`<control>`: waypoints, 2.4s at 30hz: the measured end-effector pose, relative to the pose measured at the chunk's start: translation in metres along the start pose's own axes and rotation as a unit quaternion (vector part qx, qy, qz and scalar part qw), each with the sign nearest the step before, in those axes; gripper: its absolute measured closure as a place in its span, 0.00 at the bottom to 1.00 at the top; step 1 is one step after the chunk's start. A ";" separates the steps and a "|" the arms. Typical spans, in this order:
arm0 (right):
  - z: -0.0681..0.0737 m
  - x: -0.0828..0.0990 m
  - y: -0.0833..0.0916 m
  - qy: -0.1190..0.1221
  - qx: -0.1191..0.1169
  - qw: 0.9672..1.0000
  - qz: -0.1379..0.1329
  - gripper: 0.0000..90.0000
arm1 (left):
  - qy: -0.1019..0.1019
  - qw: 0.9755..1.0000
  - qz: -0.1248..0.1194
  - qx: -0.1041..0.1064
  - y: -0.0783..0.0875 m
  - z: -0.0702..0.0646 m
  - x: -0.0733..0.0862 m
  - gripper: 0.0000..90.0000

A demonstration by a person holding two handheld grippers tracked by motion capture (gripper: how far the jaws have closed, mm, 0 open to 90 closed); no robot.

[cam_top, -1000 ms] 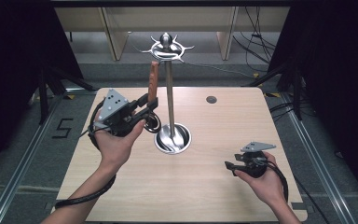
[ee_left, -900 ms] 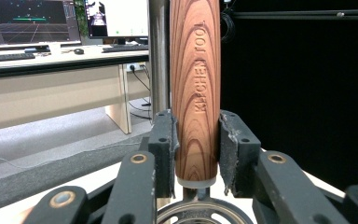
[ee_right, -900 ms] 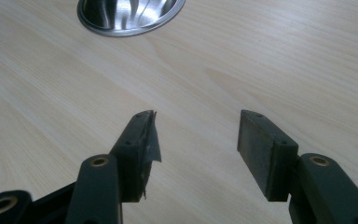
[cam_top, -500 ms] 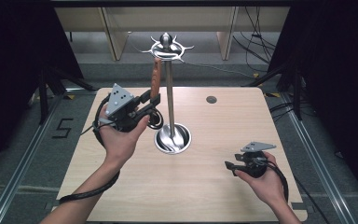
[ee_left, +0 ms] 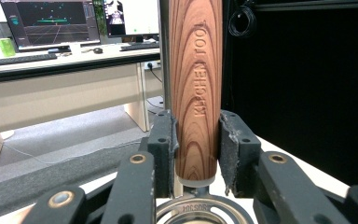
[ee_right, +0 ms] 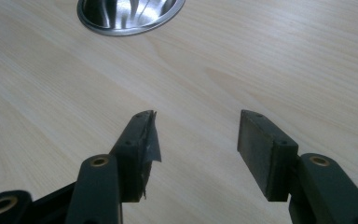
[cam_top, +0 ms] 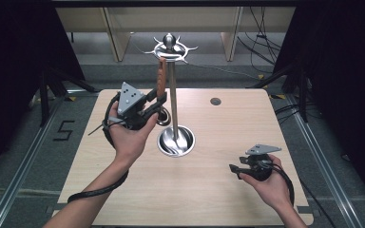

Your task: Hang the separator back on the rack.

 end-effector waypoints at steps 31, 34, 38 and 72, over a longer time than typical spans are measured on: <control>0.001 0.001 0.000 0.004 -0.001 1.000 0.005 0.52 | 0.019 1.000 0.015 0.019 -0.002 -0.002 0.004 0.60; 0.001 0.001 0.000 -0.002 0.000 1.000 0.005 0.52 | 0.005 1.000 0.008 0.026 0.000 0.000 0.003 0.57; -0.001 0.001 0.000 0.007 0.001 1.000 0.004 0.52 | 0.012 0.999 0.016 0.046 0.006 0.001 0.006 0.53; 0.001 0.001 -0.003 0.007 0.001 1.000 0.000 0.52 | 0.051 0.993 0.103 0.036 0.105 0.041 0.118 0.39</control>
Point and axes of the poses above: each handheld gripper's, and its own axes: y roughly backward along the jaws, x roughly out of its underside, z roughly to its left, the point moved 7 cm from there along -y, roughly forward along the jaws, and after that the axes turned 11 degrees about -y, right-handed, at the moved point
